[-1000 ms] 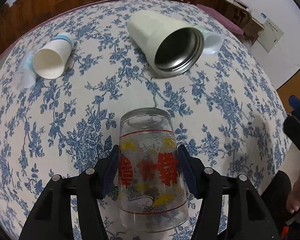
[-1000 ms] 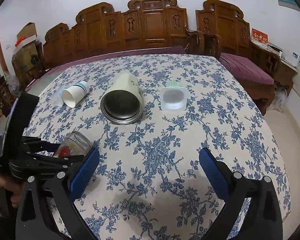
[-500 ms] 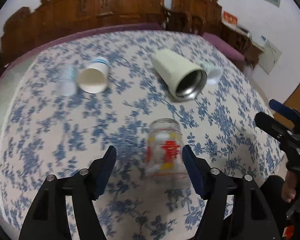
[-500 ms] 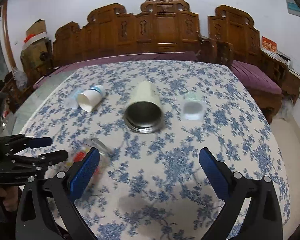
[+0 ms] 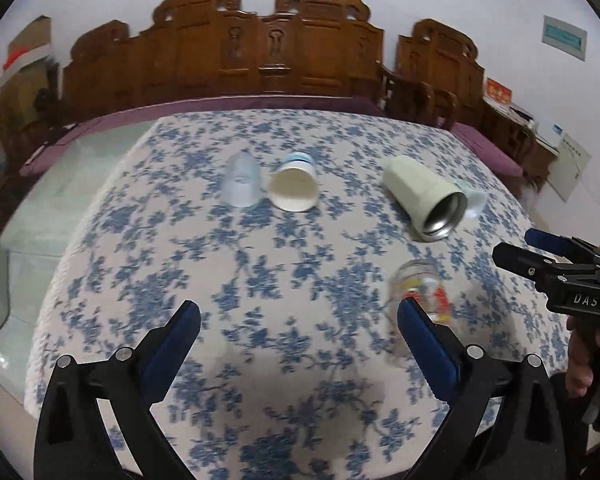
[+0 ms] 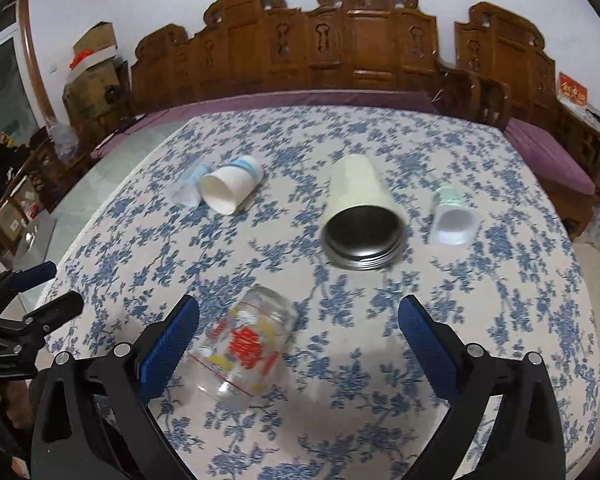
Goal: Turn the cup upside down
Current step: 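Lower the inverted jar onto the tablecloth and open the left tool, then close the right tool around the glass jar on the table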
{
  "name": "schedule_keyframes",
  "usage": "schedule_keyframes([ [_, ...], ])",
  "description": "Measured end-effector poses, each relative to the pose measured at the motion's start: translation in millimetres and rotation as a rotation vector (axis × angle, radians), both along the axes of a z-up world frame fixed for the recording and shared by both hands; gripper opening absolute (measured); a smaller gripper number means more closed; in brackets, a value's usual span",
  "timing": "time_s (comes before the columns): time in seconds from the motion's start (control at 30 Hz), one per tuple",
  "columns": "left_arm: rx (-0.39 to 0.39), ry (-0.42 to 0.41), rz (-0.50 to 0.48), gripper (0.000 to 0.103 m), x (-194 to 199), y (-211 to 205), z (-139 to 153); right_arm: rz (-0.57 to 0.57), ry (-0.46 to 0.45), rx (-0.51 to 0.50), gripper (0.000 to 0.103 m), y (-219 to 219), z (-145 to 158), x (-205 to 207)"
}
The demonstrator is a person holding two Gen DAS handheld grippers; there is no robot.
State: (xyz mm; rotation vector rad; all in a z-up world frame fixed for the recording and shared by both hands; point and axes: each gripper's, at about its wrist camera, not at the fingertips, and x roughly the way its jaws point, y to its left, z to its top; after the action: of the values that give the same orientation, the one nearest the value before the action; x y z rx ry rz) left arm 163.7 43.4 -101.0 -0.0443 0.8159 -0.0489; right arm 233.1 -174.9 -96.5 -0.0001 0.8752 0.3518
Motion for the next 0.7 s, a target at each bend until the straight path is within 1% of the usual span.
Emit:
schedule_keyframes([
  [0.13, 0.023, -0.017, 0.020, 0.095, -7, 11, 1, 0.027, 0.054, 0.003, 0.100, 13, -10, 9],
  [0.2, 0.027, -0.022, 0.022, 0.095, -10, 16, 3, 0.039, 0.095, -0.002, 0.098, 21, -19, 15],
  [0.3, 0.039, -0.032, 0.022, 0.095, -13, 19, 4, 0.044, 0.156, -0.011, 0.097, 30, -35, 24],
  [0.43, 0.034, -0.034, 0.017, 0.095, -15, 22, 6, 0.044, 0.266, -0.009, 0.096, 38, -60, 38],
  [0.6, 0.026, -0.034, 0.016, 0.095, -15, 24, 5, 0.047, 0.351, 0.004, 0.094, 43, -77, 48],
  [0.7, 0.025, -0.035, 0.015, 0.095, -16, 24, 6, 0.041, 0.414, 0.039, 0.089, 44, -85, 55],
])
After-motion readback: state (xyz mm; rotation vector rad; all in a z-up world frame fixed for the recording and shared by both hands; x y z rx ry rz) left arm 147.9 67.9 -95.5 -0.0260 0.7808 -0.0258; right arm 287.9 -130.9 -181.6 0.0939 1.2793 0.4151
